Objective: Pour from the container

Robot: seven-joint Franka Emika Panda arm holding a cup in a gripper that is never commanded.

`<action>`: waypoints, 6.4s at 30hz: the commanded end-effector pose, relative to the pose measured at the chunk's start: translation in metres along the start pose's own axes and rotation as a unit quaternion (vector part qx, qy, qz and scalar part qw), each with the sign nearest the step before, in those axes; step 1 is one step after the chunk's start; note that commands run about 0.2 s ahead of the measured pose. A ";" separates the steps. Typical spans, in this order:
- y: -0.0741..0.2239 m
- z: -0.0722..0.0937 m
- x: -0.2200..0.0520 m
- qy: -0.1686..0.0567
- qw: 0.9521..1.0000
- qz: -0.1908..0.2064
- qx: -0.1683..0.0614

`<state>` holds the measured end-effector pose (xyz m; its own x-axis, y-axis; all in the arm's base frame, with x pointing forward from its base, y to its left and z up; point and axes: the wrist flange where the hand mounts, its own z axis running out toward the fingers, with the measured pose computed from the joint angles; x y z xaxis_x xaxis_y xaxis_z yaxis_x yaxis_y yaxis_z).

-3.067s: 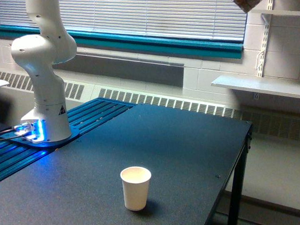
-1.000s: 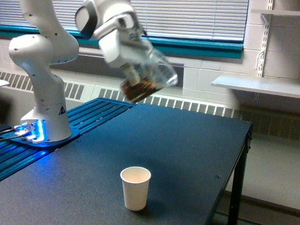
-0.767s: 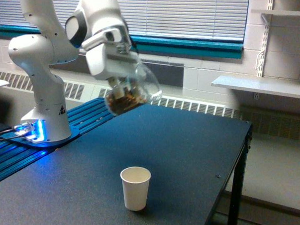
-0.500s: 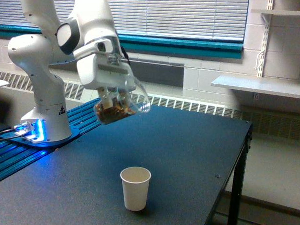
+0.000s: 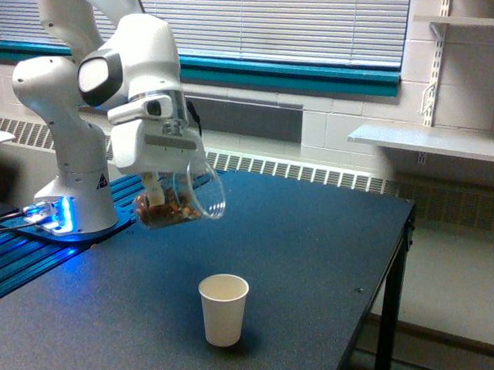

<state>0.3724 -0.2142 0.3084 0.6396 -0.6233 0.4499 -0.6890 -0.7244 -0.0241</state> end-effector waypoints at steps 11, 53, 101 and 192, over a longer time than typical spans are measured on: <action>0.000 0.017 -0.009 -0.012 0.998 0.031 -0.056; -0.032 0.040 -0.008 -0.043 0.986 -0.017 -0.163; -0.047 0.051 -0.005 -0.052 0.970 -0.052 -0.233; -0.073 0.053 0.011 -0.084 0.932 -0.145 -0.322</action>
<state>0.4434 -0.1874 0.2658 0.8134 -0.5312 0.2370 -0.5475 -0.5616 0.6203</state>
